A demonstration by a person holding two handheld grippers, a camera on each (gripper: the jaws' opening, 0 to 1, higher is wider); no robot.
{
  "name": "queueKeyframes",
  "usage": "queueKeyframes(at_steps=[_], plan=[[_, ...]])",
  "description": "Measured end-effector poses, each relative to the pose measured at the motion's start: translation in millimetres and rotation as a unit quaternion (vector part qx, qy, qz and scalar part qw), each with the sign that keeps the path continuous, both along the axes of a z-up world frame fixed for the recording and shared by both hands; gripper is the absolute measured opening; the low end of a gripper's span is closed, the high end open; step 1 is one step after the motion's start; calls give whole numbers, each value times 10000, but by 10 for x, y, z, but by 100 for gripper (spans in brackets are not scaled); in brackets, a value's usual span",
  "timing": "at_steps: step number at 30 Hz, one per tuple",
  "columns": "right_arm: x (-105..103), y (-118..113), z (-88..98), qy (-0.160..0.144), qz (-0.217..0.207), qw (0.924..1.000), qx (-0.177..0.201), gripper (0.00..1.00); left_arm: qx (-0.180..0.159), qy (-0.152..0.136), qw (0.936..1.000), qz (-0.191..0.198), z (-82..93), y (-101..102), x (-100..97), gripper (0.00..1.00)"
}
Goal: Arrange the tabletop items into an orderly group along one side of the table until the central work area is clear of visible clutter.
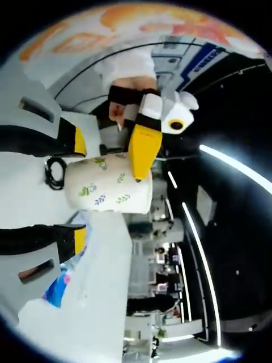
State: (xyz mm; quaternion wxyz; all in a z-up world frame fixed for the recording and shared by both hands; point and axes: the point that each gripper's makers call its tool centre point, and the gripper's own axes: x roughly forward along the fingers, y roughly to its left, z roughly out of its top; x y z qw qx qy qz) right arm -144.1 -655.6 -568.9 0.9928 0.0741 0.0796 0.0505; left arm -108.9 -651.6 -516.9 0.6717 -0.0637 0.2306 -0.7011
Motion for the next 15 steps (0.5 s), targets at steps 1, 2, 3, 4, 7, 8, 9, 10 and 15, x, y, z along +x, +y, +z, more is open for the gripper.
queueKeyframes(at_steps=[1, 2, 3, 4, 7, 8, 9, 10, 15], plan=[[-4, -17, -4, -22, -17, 10000, -10, 48, 22, -40, 10000, 80, -21, 6, 57, 45], [-24, -27, -6, -30, -46, 10000, -12, 48, 61, -60, 9998, 191, -53, 14, 142, 45], [-37, -39, -11, -23, -65, 10000, 3, 48, 87, -72, 9997, 236, -72, 16, 199, 45], [-53, -43, -16, -13, -81, 10000, 20, 49, 118, -142, 9994, 301, -90, 20, 285, 45], [-123, -72, -56, 20, -158, 9998, 97, 49, 152, -311, 9982, 482, -101, 35, 478, 45], [-145, -78, -70, 43, -185, 9998, 106, 49, 178, -436, 9973, 570, -109, 42, 583, 45], [-177, -95, -93, 75, -227, 9996, 125, 49, 203, -542, 9962, 645, -114, 47, 663, 45], [-200, -104, -108, 98, -258, 9995, 145, 49, 226, -646, 9951, 719, -128, 47, 759, 45], [-333, -207, -166, 152, -505, 9984, 187, 48, 307, -988, 9893, 1030, -188, -2, 1122, 45]])
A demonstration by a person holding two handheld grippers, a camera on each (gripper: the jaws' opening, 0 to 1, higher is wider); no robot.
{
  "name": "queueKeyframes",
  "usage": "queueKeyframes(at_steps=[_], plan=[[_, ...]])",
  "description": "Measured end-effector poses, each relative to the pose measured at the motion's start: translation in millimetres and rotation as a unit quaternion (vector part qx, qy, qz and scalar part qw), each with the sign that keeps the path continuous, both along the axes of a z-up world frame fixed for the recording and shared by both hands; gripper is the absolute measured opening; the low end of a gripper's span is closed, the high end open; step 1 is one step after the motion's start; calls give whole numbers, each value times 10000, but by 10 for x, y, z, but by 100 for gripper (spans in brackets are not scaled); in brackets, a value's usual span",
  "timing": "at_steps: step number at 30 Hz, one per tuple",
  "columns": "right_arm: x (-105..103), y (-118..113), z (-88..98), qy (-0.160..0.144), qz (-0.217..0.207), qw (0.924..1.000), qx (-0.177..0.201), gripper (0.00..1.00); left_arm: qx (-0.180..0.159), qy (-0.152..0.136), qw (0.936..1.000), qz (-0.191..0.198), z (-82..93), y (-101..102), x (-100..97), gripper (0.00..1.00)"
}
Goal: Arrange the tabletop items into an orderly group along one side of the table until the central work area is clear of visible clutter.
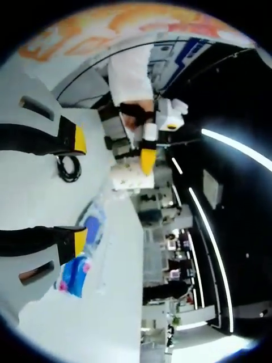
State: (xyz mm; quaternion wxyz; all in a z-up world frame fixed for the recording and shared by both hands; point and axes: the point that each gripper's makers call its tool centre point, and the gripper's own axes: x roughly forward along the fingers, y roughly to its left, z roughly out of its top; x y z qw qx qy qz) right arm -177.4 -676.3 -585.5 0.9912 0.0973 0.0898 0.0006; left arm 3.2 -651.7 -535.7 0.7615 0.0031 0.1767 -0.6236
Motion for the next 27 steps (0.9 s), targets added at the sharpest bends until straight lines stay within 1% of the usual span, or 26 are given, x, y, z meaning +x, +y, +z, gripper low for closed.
queueKeyframes(at_steps=[4, 9, 13, 14, 15, 17, 21, 23, 24, 27], plan=[[-81, -86, -32, 38, -192, 9998, 74, 48, 82, -308, 9995, 83, -56, -76, 202, 45], [-131, -160, -52, 45, -387, 9990, 202, 48, 236, -590, 9979, 132, -162, -141, 388, 44], [-143, -203, -66, 84, -468, 9986, 249, 48, 210, -846, 9960, 177, -238, -191, 567, 43], [-147, -212, -72, 104, -478, 9985, 261, 48, 112, -1018, 9946, 175, -224, -213, 614, 43], [-150, -218, -78, 119, -483, 9984, 266, 48, 103, -1220, 9923, 197, -246, -228, 674, 43], [-162, -233, -102, 172, -498, 9982, 286, 48, 254, -1295, 9909, 264, -349, -246, 764, 43], [-206, -264, -169, 305, -564, 9971, 399, 48, 251, -1263, 9911, 340, -457, -298, 897, 42], [-236, -289, -205, 363, -630, 9964, 437, 49, 256, -1339, 9900, 372, -497, -320, 948, 42], [-253, -306, -228, 404, -666, 9959, 452, 49, 260, -1469, 9880, 389, -523, -332, 993, 42], [-291, -349, -291, 517, -730, 9947, 500, 50, 266, -1488, 9874, 459, -596, -362, 1084, 42]])
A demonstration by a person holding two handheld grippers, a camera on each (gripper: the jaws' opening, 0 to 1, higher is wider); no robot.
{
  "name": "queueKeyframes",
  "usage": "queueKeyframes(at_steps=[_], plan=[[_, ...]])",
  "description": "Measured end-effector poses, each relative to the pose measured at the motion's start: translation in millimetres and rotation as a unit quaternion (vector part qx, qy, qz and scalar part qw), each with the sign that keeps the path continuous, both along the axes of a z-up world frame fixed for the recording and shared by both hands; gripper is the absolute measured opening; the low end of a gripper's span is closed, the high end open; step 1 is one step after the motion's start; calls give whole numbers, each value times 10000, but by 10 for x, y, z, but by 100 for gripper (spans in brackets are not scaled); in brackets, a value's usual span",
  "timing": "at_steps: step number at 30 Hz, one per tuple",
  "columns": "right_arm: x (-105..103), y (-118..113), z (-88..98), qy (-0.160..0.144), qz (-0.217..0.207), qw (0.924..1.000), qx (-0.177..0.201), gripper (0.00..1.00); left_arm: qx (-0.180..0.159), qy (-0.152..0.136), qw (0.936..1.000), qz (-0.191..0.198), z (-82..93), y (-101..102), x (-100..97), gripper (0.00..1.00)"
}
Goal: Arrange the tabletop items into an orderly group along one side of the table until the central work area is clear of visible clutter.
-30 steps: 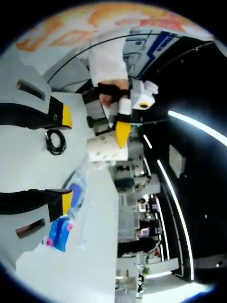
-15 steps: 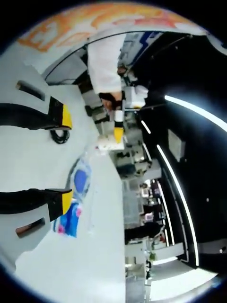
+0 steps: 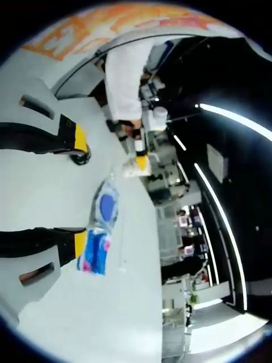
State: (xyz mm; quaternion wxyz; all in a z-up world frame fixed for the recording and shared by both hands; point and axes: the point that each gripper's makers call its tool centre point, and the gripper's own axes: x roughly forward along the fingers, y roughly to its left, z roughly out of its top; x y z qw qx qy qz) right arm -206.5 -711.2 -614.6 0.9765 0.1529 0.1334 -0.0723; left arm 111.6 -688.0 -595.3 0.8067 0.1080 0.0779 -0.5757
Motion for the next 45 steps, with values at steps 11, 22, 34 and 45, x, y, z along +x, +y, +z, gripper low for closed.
queueKeyframes(at_steps=[11, 22, 34, 45], plan=[[-32, -126, -167, 298, -159, 9993, 173, 50, 105, 250, 9992, 288, -325, -90, 332, 43], [-5, -245, -256, 432, -331, 9979, 350, 50, 274, 228, 9979, 533, -626, -189, 473, 43], [81, -232, -299, 503, -241, 9975, 434, 49, 326, 319, 9952, 861, -837, -165, 577, 43], [125, -168, -289, 504, -153, 9976, 442, 49, 143, 556, 9922, 1108, -923, -149, 634, 43]])
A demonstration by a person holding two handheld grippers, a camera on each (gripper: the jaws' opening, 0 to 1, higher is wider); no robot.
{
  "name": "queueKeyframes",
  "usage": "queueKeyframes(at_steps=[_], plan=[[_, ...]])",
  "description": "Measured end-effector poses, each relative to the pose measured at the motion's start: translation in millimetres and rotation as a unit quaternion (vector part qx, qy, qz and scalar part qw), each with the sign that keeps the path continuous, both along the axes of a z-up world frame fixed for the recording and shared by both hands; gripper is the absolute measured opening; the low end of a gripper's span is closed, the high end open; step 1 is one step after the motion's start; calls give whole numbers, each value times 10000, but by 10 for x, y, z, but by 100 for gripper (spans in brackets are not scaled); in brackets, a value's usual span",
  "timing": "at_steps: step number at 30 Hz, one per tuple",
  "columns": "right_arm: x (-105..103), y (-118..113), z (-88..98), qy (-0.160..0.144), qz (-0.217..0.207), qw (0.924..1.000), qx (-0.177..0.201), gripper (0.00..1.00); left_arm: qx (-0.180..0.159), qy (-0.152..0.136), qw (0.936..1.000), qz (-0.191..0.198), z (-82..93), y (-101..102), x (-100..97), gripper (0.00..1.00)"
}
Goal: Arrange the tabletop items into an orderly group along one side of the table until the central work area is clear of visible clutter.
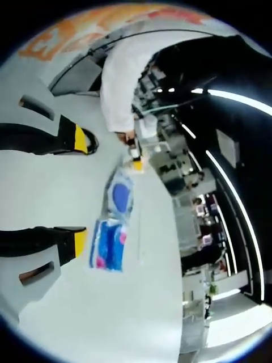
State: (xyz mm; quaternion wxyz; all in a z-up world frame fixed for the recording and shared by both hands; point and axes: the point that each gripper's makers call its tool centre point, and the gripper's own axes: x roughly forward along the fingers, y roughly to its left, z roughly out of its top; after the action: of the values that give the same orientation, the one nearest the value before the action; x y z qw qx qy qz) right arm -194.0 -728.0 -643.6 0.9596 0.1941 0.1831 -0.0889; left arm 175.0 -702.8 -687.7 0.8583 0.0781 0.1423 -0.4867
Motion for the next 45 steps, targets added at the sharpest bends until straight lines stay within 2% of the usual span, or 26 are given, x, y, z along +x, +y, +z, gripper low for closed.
queueKeyframes(at_steps=[3, 15, 21, 27, 31, 33, 40, 45], plan=[[0, 4, 5, 4, 8, 10000, -8, 49, -151, 123, 9998, 98, -16, -10, 8, 44], [23, 26, 22, 8, 60, 10000, -6, 49, 94, 100, 9999, 53, -127, 12, 19, 46], [13, 20, 12, 6, 44, 10000, 23, 49, 78, 232, 9996, 108, -158, 35, -8, 48], [24, 24, 12, -39, 72, 9999, 61, 49, 178, 492, 9986, 86, -214, 83, -50, 50], [22, 27, 20, -78, 49, 9999, 113, 49, 233, 610, 9979, 31, -240, 105, -101, 55], [18, 25, 27, -91, 36, 9999, 109, 49, 140, 801, 9967, -13, -227, 97, -159, 61], [17, 25, 67, -184, -20, 9997, 152, 50, 196, 955, 9952, -32, -196, 174, -215, 77], [15, 55, 87, -237, -17, 9996, 180, 50, 190, 852, 9962, -73, -73, 268, -261, 82]])
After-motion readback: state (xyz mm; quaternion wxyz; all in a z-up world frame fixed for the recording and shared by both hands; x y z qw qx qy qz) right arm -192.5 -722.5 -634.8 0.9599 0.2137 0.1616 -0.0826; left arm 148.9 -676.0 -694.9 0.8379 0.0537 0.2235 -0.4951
